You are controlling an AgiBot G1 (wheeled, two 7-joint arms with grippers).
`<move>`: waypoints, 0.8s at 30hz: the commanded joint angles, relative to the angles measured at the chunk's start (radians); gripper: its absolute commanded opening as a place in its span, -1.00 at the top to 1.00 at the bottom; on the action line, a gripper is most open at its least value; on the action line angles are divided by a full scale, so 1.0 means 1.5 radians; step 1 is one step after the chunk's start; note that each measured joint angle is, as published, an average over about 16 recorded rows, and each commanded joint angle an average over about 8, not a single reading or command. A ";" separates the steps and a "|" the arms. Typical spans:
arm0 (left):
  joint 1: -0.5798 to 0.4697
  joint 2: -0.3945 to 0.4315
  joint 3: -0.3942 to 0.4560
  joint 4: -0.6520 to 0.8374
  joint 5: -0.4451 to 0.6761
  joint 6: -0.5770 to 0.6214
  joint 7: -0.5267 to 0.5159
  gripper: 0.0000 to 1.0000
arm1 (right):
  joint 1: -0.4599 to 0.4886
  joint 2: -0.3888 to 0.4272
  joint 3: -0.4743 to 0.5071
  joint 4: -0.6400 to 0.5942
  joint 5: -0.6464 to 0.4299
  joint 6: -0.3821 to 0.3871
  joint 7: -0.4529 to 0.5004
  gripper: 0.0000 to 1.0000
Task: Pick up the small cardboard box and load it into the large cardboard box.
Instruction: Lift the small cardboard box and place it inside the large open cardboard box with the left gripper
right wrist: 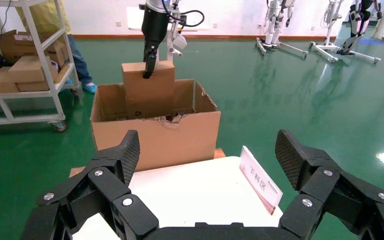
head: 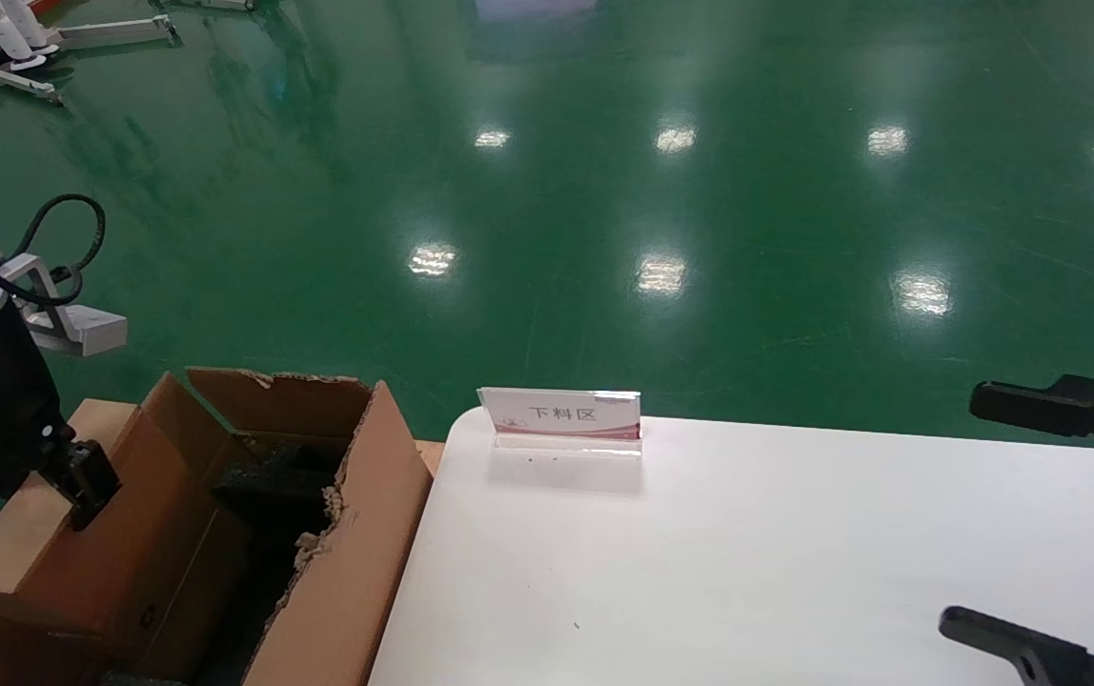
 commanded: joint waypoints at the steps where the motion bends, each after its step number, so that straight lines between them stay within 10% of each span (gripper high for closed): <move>1: 0.002 -0.001 -0.001 0.000 -0.001 -0.005 -0.001 1.00 | 0.000 0.000 0.000 0.000 0.000 0.000 0.000 -1.00; 24: 0.091 0.010 -0.006 -0.008 0.005 -0.077 -0.035 1.00 | 0.000 0.000 0.000 0.000 0.000 0.000 0.000 -1.00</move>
